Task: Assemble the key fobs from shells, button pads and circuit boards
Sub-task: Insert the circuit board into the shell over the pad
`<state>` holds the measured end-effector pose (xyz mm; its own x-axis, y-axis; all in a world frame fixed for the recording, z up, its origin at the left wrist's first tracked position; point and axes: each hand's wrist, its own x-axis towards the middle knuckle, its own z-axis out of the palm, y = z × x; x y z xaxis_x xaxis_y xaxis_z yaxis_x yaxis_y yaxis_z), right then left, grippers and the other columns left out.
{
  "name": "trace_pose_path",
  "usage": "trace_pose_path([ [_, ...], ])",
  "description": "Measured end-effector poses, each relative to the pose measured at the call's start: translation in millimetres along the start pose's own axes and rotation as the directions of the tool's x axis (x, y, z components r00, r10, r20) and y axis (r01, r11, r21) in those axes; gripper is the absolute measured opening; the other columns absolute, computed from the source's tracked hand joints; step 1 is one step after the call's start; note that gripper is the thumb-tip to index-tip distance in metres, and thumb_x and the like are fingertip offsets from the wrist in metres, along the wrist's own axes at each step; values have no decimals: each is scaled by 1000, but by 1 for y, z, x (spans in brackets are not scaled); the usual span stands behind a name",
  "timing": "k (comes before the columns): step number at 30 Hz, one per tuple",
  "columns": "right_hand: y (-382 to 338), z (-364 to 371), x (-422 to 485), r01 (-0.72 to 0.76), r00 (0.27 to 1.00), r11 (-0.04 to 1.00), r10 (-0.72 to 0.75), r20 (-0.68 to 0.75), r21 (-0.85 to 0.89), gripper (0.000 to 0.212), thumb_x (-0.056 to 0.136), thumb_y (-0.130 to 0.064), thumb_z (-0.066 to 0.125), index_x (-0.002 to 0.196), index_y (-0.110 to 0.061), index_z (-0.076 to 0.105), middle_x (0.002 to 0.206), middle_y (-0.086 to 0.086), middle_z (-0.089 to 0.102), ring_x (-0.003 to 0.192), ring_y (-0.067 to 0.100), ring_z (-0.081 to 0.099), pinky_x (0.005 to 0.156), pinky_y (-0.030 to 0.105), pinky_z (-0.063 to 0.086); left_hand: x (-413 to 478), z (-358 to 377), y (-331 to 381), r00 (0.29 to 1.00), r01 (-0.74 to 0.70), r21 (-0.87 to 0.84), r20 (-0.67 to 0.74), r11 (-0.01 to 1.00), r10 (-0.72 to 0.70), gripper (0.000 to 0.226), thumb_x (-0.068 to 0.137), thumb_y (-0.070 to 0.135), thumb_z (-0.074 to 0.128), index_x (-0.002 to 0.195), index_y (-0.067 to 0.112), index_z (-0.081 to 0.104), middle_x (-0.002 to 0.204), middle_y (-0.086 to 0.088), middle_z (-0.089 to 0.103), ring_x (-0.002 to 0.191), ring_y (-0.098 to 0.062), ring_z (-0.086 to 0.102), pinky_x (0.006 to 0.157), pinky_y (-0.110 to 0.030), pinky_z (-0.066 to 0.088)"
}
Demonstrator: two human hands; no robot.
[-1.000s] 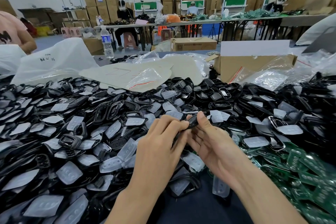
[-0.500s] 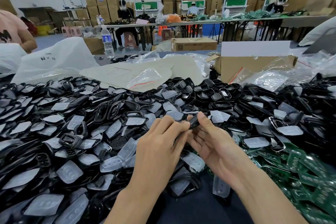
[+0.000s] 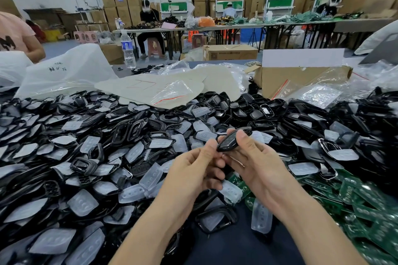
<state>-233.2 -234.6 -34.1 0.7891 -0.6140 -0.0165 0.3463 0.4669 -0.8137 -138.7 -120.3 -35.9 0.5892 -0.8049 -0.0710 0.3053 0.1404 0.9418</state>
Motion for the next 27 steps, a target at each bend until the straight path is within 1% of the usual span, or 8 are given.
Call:
trace_pose_path([
  [7,0,-1,-4,29,994,999,-25,109,-40,26,86,-27,70,105,-13,80,115,15,74,102,23,73,85,25,57,-1,-1,4,975,215,-153,97,965,-202,26,77,37,75,74,12,80,70,-4,63,53,-9,56,43,-19,46],
  [11,-4,2,-9,36,980,999,-29,195,-32,28,83,-29,73,107,-15,80,120,15,73,105,23,72,88,26,56,-3,-3,4,977,184,-190,143,965,-158,19,76,35,75,78,17,78,69,0,60,53,-7,53,46,-18,46],
  [14,-8,0,-10,24,972,1000,-25,236,7,34,85,-25,69,116,-10,75,125,16,70,106,22,71,89,29,56,-4,-2,3,985,99,-203,159,974,-67,26,79,33,74,95,13,71,71,-1,61,57,-9,54,49,-20,46],
  [17,-11,-3,-11,2,967,1000,-9,256,29,32,97,-16,55,125,-8,69,133,17,66,108,24,70,92,32,57,-2,-2,0,988,-134,54,83,990,129,22,83,38,71,82,16,68,73,-3,64,61,-13,57,56,-25,50],
  [20,-10,-2,-10,29,977,1000,-27,210,-8,24,90,-16,62,108,-14,78,124,15,71,114,27,69,90,32,58,-1,-5,-5,926,-355,435,40,828,376,15,91,40,67,83,27,68,73,1,68,61,-19,59,59,-37,57],
  [23,-5,-2,-7,89,987,992,-76,139,-92,19,77,-18,72,94,-20,81,105,11,76,102,24,73,82,29,59,-2,-5,-10,877,-415,590,57,692,477,9,94,45,65,88,37,65,82,7,70,70,-24,62,66,-51,56],
  [24,-4,-4,-7,103,987,988,-87,136,-119,19,76,-20,75,94,-21,81,103,10,76,100,23,74,81,29,59,-3,-6,-11,865,-431,608,67,667,498,10,93,47,64,90,38,64,84,9,69,70,-19,62,66,-48,57],
  [27,-6,-8,-6,139,984,968,-111,141,-208,29,72,-26,82,101,-22,77,98,7,75,96,23,73,81,30,59,-1,-10,-10,802,-497,682,124,536,585,4,95,42,62,94,39,61,90,18,66,78,-7,63,65,-18,49],
])
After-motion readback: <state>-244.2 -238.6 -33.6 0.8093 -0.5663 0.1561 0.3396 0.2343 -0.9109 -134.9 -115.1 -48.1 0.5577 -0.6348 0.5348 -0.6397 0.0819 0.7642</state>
